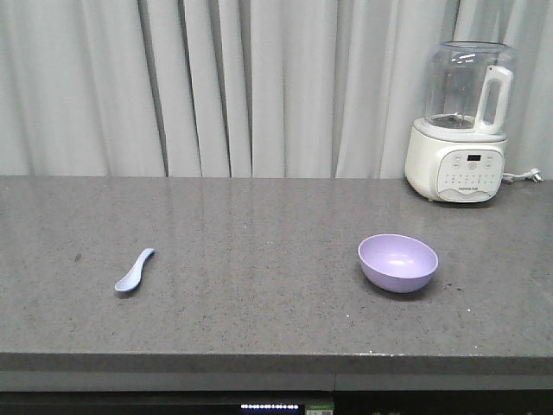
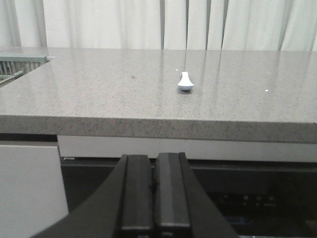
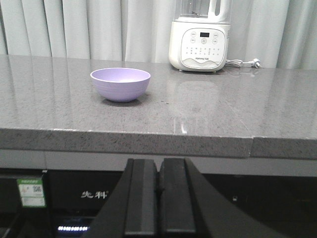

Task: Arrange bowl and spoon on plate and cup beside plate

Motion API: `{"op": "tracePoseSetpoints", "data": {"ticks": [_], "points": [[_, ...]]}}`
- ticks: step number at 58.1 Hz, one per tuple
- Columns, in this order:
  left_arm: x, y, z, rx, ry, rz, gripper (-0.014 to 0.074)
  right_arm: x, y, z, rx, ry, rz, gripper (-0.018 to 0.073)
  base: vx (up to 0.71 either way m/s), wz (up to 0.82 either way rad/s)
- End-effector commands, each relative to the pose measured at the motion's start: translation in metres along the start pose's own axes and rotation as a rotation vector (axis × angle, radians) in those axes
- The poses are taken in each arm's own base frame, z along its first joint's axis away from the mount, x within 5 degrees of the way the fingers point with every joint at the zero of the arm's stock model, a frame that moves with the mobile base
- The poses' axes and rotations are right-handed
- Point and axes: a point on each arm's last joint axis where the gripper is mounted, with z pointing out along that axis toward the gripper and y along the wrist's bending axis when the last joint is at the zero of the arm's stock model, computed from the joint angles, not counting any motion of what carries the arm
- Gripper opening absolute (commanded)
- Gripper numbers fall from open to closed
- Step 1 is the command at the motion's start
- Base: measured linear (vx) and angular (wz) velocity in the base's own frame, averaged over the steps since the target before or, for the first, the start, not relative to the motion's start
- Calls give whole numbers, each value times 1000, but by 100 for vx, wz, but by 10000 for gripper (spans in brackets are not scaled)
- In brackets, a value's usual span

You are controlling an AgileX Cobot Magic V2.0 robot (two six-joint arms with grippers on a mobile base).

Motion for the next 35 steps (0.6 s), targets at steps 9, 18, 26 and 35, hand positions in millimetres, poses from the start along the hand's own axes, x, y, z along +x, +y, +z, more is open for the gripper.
{"op": "tracePoseSetpoints", "data": {"ticks": [9,18,26,35], "points": [[1,2,0,-17,-71,-14,-6,-3,0,-1,0,-87,-11,-9,26,-4],[1,2,0,-17,-71,-14,-6,-3,0,-1,0,-87,-11,-9,26,-5],[1,2,0,-17,-71,-14,-6,-3,0,-1,0,-87,-11,-9,25,-5],[1,2,0,-17,-71,-14,-6,-3,0,-1,0,-87,-11,-9,24,-2]]}}
